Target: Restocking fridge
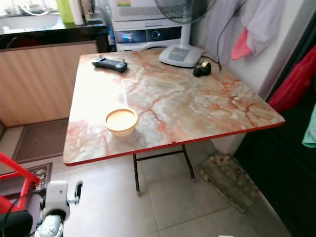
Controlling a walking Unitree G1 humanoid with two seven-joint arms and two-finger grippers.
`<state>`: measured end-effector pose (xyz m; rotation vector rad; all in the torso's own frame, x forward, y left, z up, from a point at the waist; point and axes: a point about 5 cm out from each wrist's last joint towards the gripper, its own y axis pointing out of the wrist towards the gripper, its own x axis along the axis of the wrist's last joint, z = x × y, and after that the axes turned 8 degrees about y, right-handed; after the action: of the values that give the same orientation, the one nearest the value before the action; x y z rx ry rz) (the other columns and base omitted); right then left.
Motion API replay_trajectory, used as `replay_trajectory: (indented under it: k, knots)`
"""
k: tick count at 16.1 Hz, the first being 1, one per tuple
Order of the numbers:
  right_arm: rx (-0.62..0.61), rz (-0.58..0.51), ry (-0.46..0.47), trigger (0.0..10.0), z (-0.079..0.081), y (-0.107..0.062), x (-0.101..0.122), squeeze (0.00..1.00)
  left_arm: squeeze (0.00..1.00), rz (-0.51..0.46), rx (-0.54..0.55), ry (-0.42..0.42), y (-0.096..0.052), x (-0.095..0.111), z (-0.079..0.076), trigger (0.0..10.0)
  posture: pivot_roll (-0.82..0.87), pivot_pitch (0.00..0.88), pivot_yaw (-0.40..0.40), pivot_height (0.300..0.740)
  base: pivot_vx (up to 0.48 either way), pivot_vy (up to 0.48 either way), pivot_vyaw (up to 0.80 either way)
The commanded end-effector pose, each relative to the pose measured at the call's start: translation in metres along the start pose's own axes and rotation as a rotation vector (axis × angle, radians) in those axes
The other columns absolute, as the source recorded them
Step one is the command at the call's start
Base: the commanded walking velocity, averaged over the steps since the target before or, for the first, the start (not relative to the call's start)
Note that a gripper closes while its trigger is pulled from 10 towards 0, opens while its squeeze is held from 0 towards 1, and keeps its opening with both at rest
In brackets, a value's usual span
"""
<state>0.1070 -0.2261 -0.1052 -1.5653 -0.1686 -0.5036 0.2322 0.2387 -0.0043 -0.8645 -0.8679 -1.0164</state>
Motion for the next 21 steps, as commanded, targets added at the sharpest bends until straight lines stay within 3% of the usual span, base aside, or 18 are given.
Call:
replay_trajectory:
  k: [1, 4, 7, 9, 10, 11, 12, 13, 17, 21]
  knots:
    - [-0.003, 0.008, -0.013, 10.0, -0.002, 0.000, -0.001, 0.00, 0.00, -0.025, -0.005, -0.009, -0.008, -0.002, -0.001, 10.0, 0.04, 0.000, -0.040, 0.740, 0.000, 0.000, 0.00]
    - [-0.002, 0.013, -0.023, 10.0, -0.002, 0.000, -0.001, 0.00, 0.00, -0.180, -0.047, 0.017, -0.015, 0.022, -0.006, 10.0, 0.03, 0.000, -0.032, 0.740, 0.000, 0.000, 0.00]
    - [-0.001, 0.016, -0.030, 10.0, -0.003, -0.001, 0.000, 0.00, 0.00, -0.301, -0.005, 0.009, -0.023, 0.049, 0.000, 10.0, 0.04, 0.000, -0.037, 0.740, 0.000, 0.000, 0.00]
    - [-0.004, 0.021, -0.047, 10.0, -0.004, 0.000, 0.000, 0.00, 0.00, -0.361, -0.016, 0.013, -0.018, 0.071, 0.000, 10.0, 0.05, 0.000, -0.038, 0.740, 0.000, 0.000, 0.00]
    - [-0.003, 0.019, -0.044, 10.0, -0.003, 0.000, 0.001, 0.00, 0.00, -0.445, -0.021, -0.017, -0.011, 0.101, 0.002, 10.0, 0.05, 0.000, -0.035, 0.740, 0.000, 0.000, 0.00]
    - [-0.003, 0.017, -0.041, 10.0, -0.003, 0.000, 0.002, 0.00, 0.00, -0.465, -0.028, -0.018, -0.008, 0.109, 0.002, 10.0, 0.05, 0.000, -0.031, 0.740, 0.000, 0.000, 0.00]
    - [-0.003, 0.009, -0.034, 10.0, -0.001, 0.000, 0.002, 0.00, 0.00, -0.537, -0.032, -0.006, 0.010, 0.142, 0.010, 10.0, 0.03, 0.000, -0.016, 0.740, 0.000, 0.000, 0.00]
    - [-0.003, 0.009, -0.034, 10.0, -0.001, 0.000, 0.002, 0.00, 0.00, -0.543, -0.026, -0.014, 0.012, 0.146, 0.012, 10.0, 0.03, 0.000, -0.016, 0.740, 0.000, 0.000, 0.00]
    - [0.003, 0.003, -0.010, 10.0, 0.001, 0.001, 0.002, 0.00, 0.00, -0.518, -0.040, -0.203, 0.022, 0.163, 0.007, 10.0, 0.02, 0.000, -0.005, 0.740, 0.000, 0.000, 0.00]
    - [0.009, 0.001, -0.007, 10.0, 0.001, 0.001, 0.002, 0.00, 0.00, -0.510, -0.078, -0.223, 0.022, 0.166, 0.000, 10.0, 0.02, 0.000, -0.008, 0.740, 0.124, 0.000, 0.00]
